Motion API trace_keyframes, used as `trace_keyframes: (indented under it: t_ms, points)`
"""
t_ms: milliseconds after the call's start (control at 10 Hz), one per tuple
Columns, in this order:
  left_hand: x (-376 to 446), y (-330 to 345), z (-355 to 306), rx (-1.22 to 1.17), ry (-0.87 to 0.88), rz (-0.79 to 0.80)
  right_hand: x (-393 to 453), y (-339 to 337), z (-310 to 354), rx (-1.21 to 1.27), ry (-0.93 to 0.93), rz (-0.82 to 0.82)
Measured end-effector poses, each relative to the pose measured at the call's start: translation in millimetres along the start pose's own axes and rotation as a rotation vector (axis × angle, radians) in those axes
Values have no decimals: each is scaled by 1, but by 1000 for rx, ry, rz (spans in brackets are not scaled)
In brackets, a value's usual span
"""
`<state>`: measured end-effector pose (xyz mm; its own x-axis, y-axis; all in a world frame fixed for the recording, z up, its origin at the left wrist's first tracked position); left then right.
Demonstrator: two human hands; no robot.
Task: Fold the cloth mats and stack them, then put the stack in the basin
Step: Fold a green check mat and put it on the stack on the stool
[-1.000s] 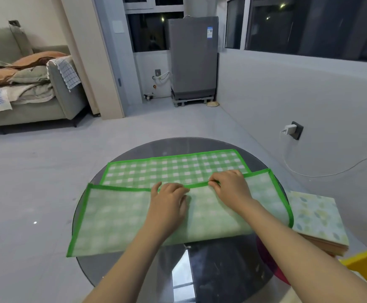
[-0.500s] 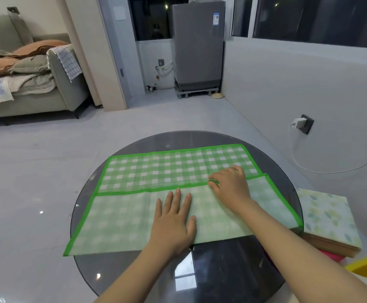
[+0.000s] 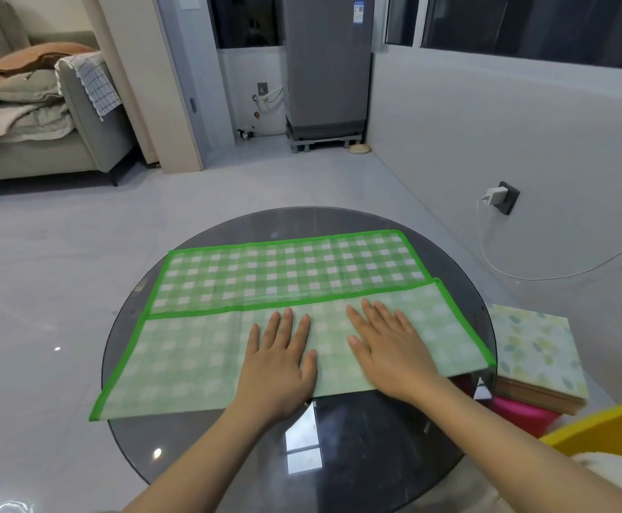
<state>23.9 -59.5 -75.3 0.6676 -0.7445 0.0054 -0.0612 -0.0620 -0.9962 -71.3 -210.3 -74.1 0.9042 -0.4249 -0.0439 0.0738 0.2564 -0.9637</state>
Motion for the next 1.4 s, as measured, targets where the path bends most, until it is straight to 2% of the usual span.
trace_keyframes:
  t_ms: [200,500,700,900,1200,1400]
  points:
    - [-1,-2,0,10,0,5,-12,-20,-63,-32,164,-36]
    - [-2,-3,0,4,10,12,-12,-23,-57,24,222,-3]
    - [-4,-4,-1,-2,-1,24,2,-11,9,125,18,0]
    - [-3,-5,9,-41,29,25,7,4,27,42,-22,12]
    - [-32,-10,108,-30,-86,-7,6,5,25,-1,-16,15]
    - [-42,-12,146,-14,-173,-8,7,5,25,-10,-15,13]
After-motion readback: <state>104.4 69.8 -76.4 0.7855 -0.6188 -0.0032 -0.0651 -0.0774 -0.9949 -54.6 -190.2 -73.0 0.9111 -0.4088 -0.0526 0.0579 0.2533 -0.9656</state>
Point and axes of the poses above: each hand's wrist, its own x-axis towards the middle knuckle, its own y-axis out of the palm, z = x × y, the point moved 3 cm from there along x, towards the middle knuckle, and after that the axes turned 5 degrees about x, right-handed, at the moved point
